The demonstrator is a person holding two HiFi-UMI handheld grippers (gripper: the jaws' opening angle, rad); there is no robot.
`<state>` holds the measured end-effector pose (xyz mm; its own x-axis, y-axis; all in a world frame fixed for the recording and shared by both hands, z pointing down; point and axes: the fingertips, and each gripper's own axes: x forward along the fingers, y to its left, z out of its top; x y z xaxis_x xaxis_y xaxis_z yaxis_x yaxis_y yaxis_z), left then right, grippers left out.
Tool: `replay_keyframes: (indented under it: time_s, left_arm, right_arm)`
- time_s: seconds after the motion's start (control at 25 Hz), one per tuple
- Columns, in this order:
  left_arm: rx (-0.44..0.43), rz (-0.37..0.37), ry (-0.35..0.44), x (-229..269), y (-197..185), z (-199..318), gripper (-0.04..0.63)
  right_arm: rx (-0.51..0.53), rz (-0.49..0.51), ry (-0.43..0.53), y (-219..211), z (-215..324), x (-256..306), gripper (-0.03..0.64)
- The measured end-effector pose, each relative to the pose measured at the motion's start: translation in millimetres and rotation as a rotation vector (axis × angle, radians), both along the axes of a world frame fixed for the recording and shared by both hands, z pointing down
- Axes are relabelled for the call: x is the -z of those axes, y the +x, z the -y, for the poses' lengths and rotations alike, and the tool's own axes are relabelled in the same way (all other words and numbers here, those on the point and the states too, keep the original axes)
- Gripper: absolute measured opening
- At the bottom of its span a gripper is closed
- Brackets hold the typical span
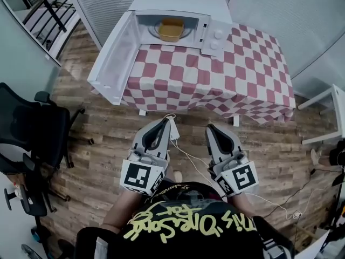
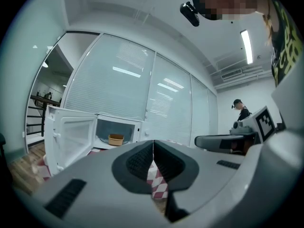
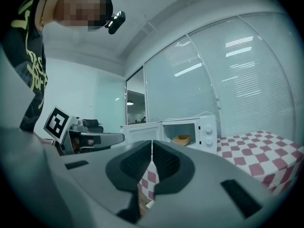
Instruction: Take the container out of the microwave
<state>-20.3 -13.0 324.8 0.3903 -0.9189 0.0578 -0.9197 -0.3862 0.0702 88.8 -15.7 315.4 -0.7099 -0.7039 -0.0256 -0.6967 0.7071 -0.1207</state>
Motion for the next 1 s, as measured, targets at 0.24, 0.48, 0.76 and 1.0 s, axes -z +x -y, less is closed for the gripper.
replay_keyframes:
  time_s: [0.24, 0.48, 0.76, 1.0]
  left_arm:
    - [-0.016, 0.000, 0.004, 1, -5, 30, 0.009]
    - [-0.022, 0.006, 0.004, 1, -15, 60, 0.009]
    - [-0.028, -0.001, -0.009, -1, -24, 90, 0.009]
    - [-0.060, -0.014, -0.007, 4, -30, 121, 0.009]
  right_arm:
    - [-0.012, -0.031, -0.023, -2, 26, -10, 0.011]
    - [-0.022, -0.021, -0.018, -11, 56, -8, 0.011]
    - [-0.022, -0.032, -0.031, -22, 85, -9, 0.011]
    - [-0.045, -0.013, -0.016, -33, 116, -1, 0.011]
